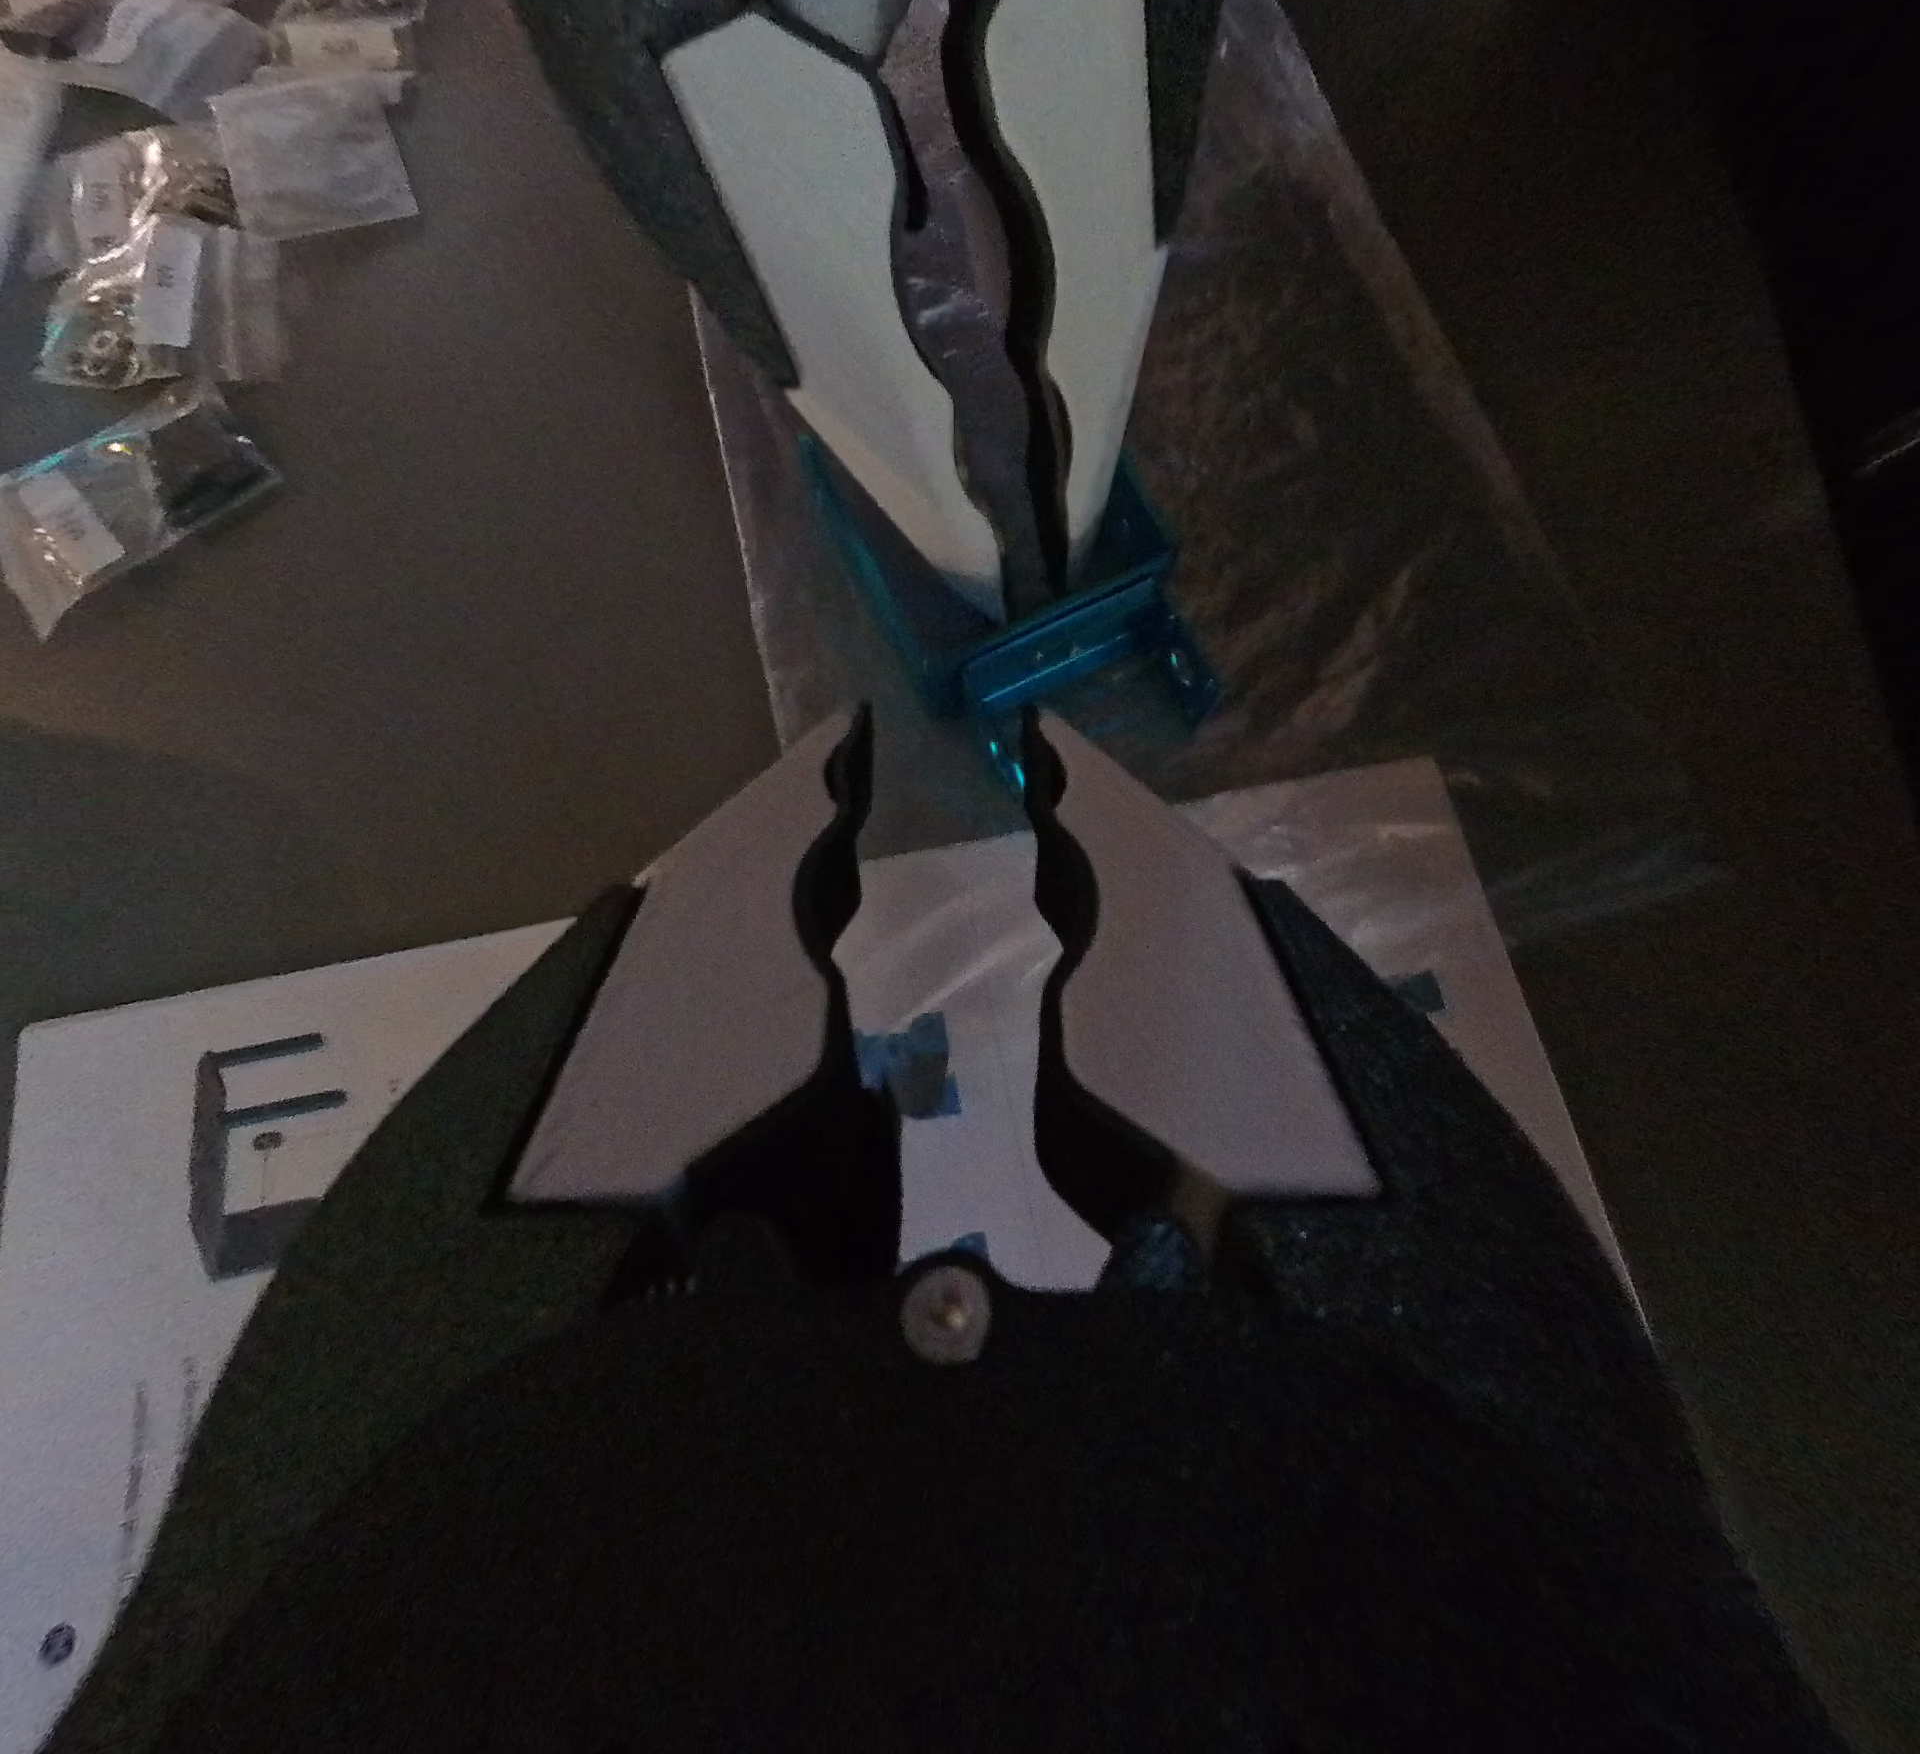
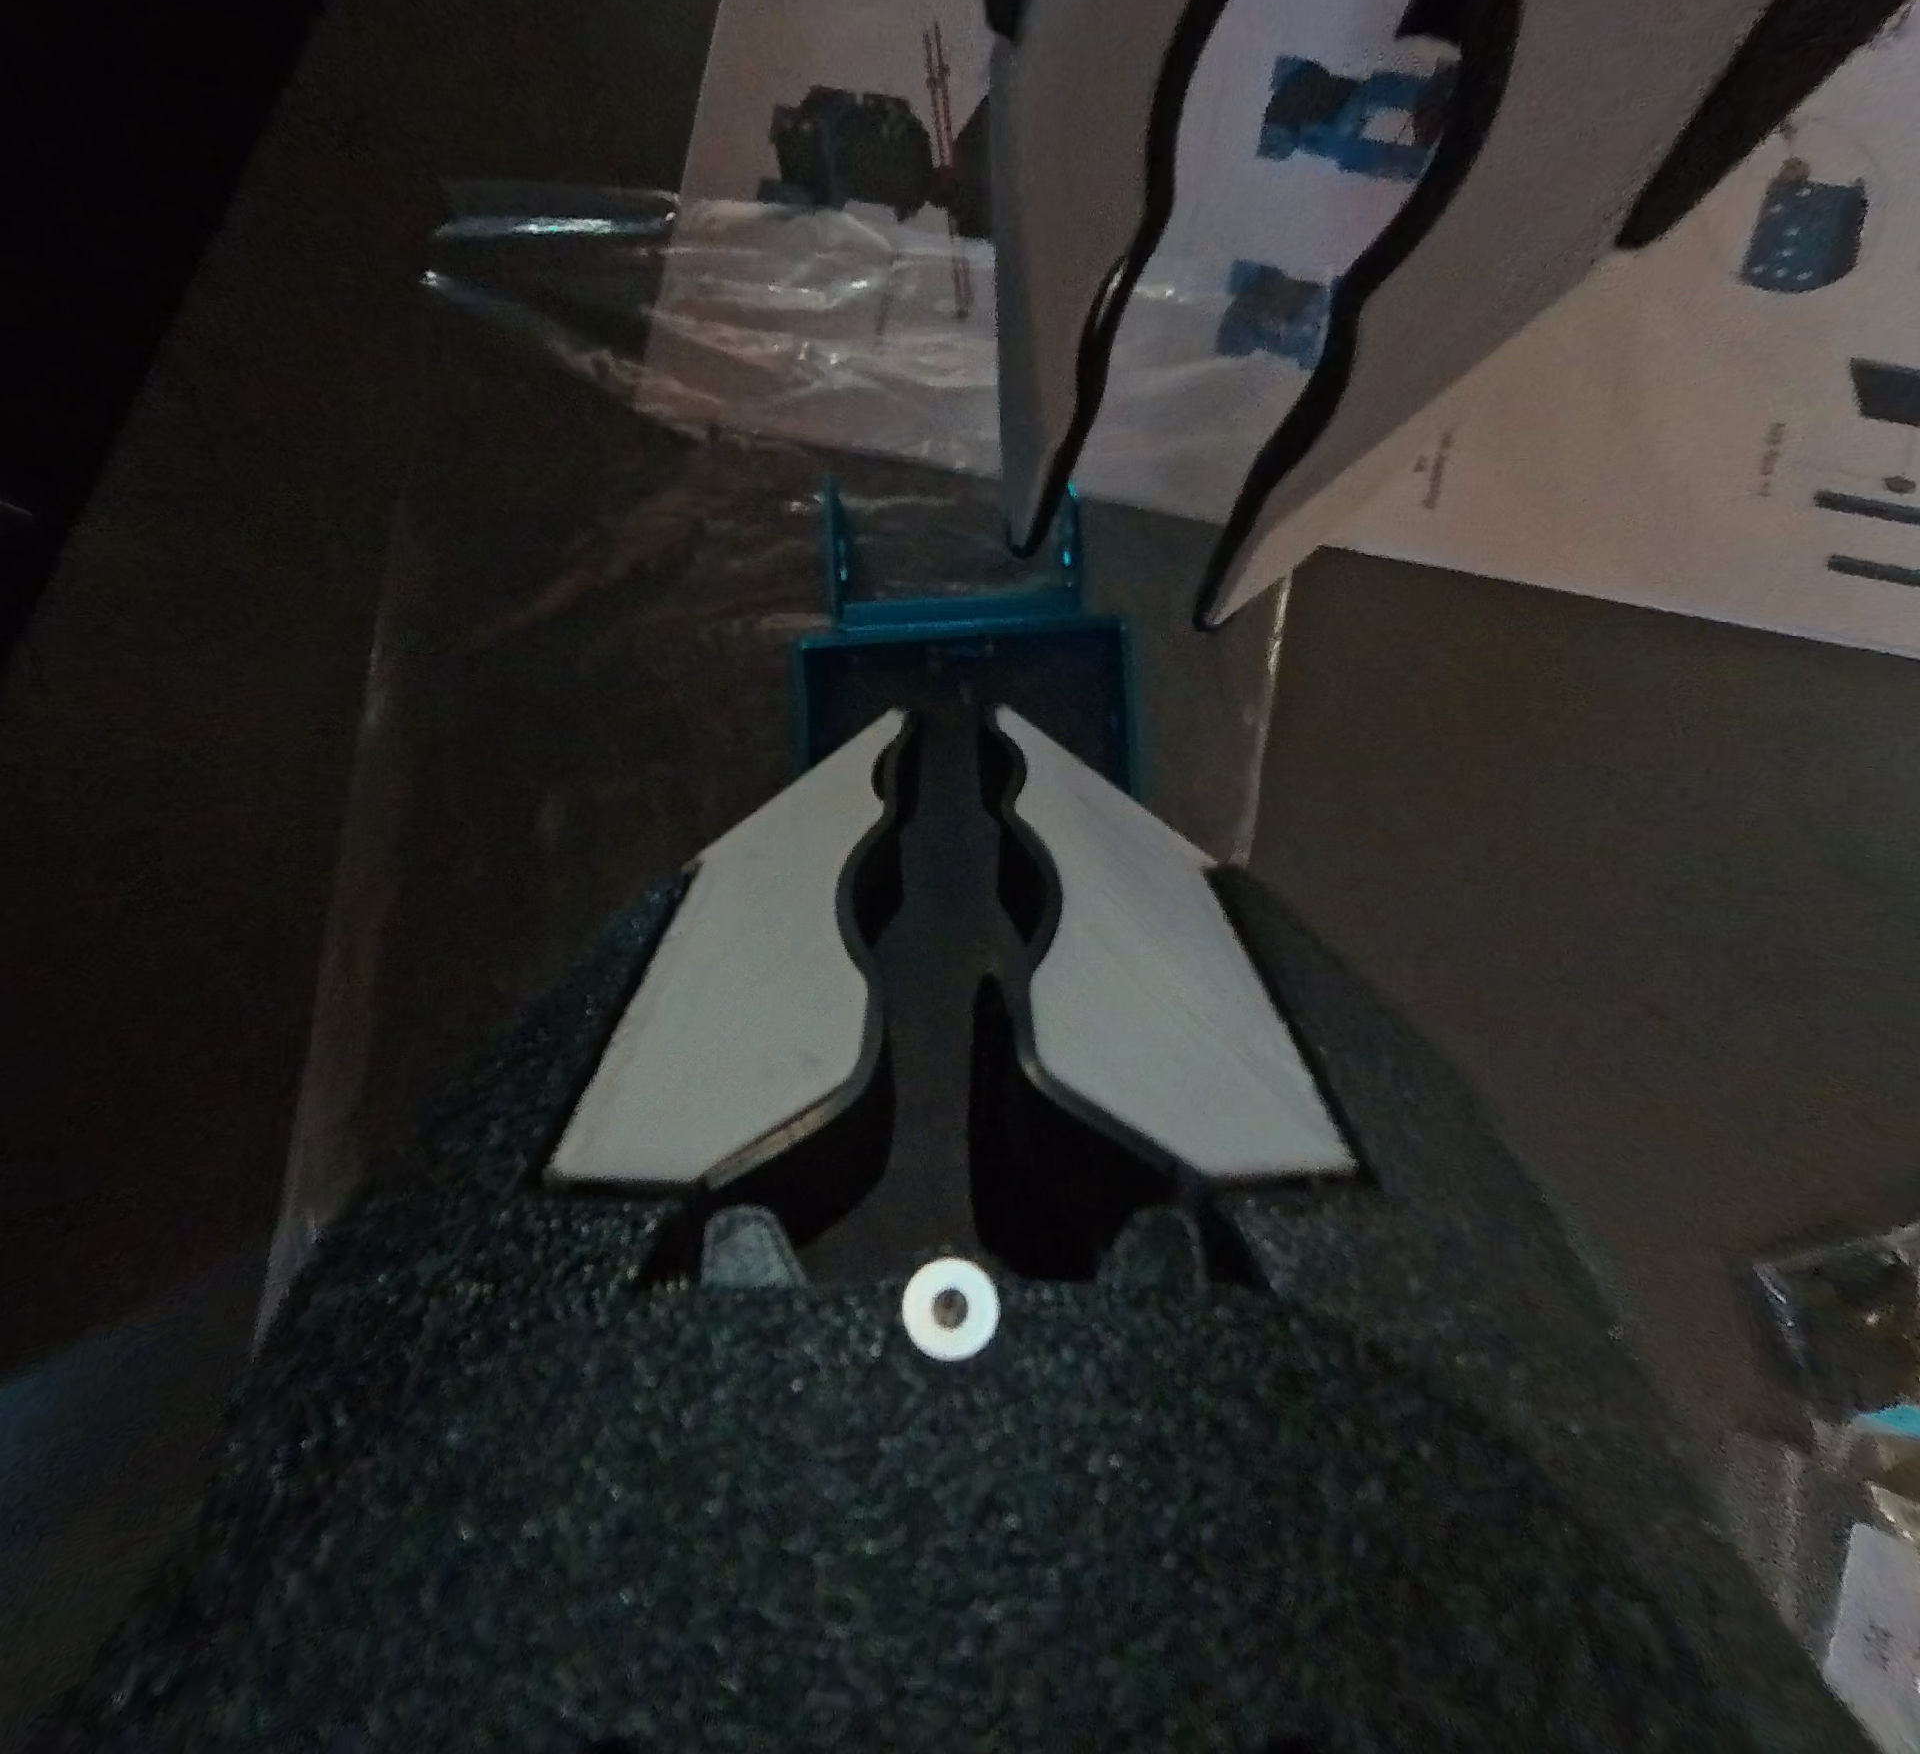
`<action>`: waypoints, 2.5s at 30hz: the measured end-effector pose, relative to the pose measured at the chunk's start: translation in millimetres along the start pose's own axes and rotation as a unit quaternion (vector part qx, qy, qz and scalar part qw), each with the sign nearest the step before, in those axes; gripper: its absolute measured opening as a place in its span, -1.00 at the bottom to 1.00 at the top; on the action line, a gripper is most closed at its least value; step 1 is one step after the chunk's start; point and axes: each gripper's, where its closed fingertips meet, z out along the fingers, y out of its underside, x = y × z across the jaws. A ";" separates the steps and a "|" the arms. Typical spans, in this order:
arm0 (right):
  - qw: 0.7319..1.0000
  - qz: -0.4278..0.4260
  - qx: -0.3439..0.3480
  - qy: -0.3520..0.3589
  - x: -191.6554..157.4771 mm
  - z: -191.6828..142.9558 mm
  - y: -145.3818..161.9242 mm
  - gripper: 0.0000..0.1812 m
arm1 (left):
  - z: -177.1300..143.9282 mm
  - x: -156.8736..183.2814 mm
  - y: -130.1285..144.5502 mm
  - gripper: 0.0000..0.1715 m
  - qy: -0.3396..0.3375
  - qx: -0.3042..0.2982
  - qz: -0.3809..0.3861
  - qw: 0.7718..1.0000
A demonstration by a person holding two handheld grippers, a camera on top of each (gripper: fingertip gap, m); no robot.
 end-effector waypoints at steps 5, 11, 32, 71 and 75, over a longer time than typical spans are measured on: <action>1.000 0.014 0.004 -0.007 -0.9 1.2 -2.6 -0.91 | 1.4 5.6 2.6 -0.67 0.012 -0.010 0.002 1.000; 1.000 0.008 -0.009 0.002 2.0 3.9 -3.2 -0.93 | 9.6 9.7 3.5 -0.66 0.015 -0.016 0.006 1.000; 0.994 0.100 0.023 0.027 2.3 -37.9 26.0 -0.85 | -0.3 5.0 4.5 -0.64 0.014 -0.017 -0.012 1.000; 0.996 0.080 -0.013 0.045 12.3 -36.2 33.9 -1.00 | 4.0 4.3 -1.1 -0.62 0.008 -0.002 -0.011 1.000; 0.990 0.102 -0.062 0.075 10.8 -55.5 70.8 -1.00 | 5.1 3.4 -3.7 -0.62 0.004 0.004 -0.010 1.000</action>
